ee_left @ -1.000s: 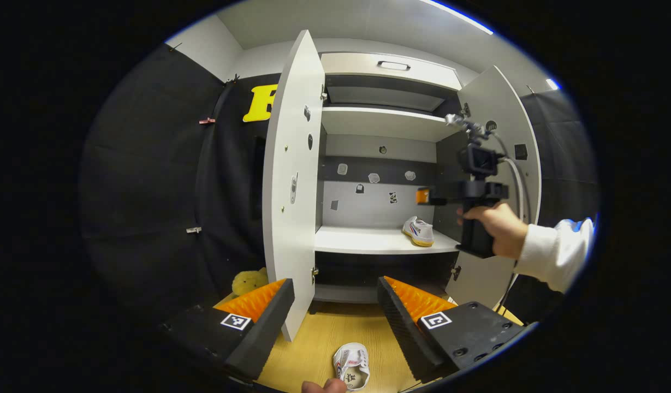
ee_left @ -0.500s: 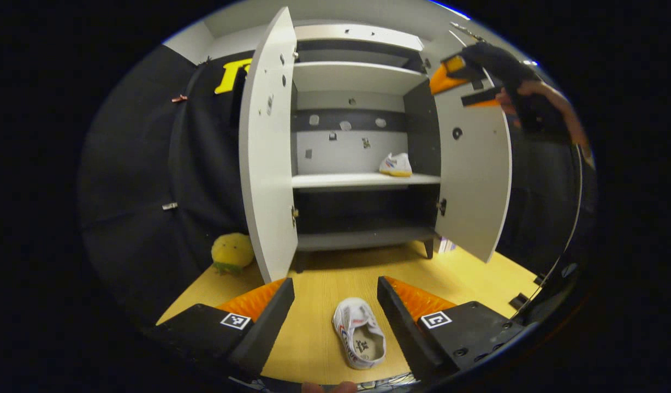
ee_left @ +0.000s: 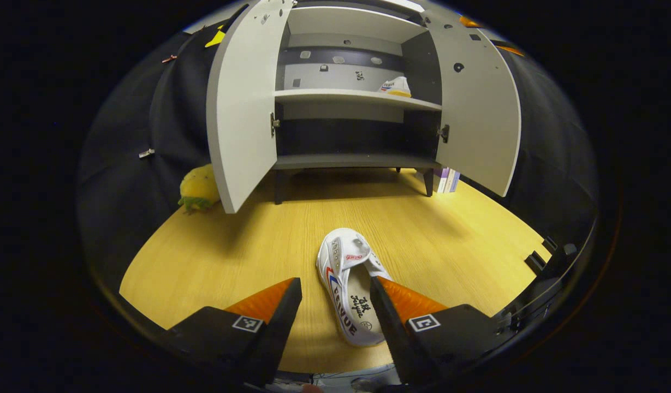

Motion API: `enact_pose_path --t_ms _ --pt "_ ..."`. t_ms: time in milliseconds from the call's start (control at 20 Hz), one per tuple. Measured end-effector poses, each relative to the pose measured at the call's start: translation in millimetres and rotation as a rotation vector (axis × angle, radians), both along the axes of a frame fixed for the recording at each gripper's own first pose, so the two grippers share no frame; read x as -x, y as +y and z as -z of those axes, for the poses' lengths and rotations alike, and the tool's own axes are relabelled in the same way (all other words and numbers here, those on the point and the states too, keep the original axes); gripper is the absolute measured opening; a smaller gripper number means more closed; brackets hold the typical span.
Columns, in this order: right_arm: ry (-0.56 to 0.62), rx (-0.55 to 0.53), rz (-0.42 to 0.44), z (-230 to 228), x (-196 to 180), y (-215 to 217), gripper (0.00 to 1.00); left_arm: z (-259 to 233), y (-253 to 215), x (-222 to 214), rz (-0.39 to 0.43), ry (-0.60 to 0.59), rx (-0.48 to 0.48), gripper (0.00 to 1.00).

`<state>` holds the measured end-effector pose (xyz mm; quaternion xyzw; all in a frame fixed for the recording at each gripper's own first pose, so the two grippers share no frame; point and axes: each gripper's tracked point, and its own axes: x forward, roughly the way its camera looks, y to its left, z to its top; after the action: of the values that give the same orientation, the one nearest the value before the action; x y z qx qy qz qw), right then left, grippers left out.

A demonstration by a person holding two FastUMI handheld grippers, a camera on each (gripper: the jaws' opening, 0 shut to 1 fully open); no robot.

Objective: Grab one shoe with the right hand and put it into the shoe cabinet, grab the other shoe with the left hand and put it into the shoe cabinet; then close the right door with the right hand and the left door with the left hand.

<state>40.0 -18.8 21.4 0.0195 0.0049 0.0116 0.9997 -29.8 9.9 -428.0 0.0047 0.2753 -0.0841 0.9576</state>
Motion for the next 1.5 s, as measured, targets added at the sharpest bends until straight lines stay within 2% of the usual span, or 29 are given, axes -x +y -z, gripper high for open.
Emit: enact_pose_path --t_ms 100,250,400,550,700,850,1000,1100,1250,1500 --pt "0.012 -0.017 0.019 0 4 -10 0.99 15 -1 -10 -0.007 0.018 -0.021 0.76" --pt "0.014 -0.025 0.048 -1 5 -26 0.99 31 -5 -23 -0.007 0.032 -0.033 0.74" --pt "0.026 -0.015 0.077 4 6 -40 0.99 41 -9 -42 -0.005 0.029 -0.048 0.59" --pt "0.04 -0.015 0.1 8 5 -51 0.99 52 -9 -57 -0.013 0.029 -0.069 0.51" --pt "0.033 0.009 0.119 9 2 -60 0.99 53 -6 -69 -0.04 0.011 -0.081 0.36" --pt "0.029 0.023 0.129 9 0 -61 0.99 55 0 -75 -0.057 0.01 -0.104 0.27" --pt "0.029 0.017 0.125 10 -3 -61 0.99 57 6 -78 -0.046 0.056 -0.129 0.1" --pt "0.024 0.01 0.122 10 -4 -60 0.99 54 6 -77 -0.034 0.096 -0.112 0.07" --pt "0.029 -0.009 0.111 12 -5 -60 0.99 43 10 -75 -0.066 0.136 -0.086 0.07" --pt "0.022 -0.045 0.087 11 -5 -62 0.99 -16 5 -71 -0.114 0.077 -0.023 0.07"
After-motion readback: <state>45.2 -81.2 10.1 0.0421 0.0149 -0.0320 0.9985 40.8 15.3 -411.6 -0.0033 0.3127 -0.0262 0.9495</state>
